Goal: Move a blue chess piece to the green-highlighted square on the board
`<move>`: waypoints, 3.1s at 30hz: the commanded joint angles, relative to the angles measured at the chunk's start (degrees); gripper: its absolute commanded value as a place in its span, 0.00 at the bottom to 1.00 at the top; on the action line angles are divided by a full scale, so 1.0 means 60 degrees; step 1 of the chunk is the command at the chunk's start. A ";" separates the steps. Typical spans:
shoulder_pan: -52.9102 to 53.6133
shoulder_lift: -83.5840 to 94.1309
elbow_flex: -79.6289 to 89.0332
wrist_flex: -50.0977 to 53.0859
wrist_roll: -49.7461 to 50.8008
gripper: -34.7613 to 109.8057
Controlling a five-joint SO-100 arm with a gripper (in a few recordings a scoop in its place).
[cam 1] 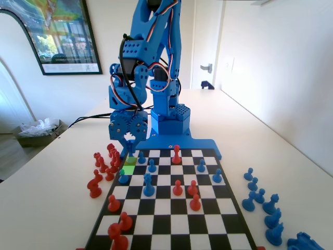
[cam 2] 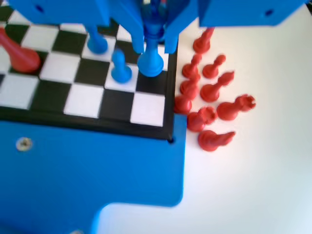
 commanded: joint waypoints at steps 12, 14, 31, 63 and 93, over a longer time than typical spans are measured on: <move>-0.0601 -0.1055 -0.1904 0.0293 0.0923 0.25; -0.0439 -0.1113 -0.1582 -0.0117 0.0703 0.25; -0.0190 -0.1406 -0.0879 -0.1040 0.0234 0.25; -0.0322 -0.1348 -0.0908 -0.1509 0.0557 0.33; -0.1611 0.2520 -0.4790 0.5376 0.2432 0.25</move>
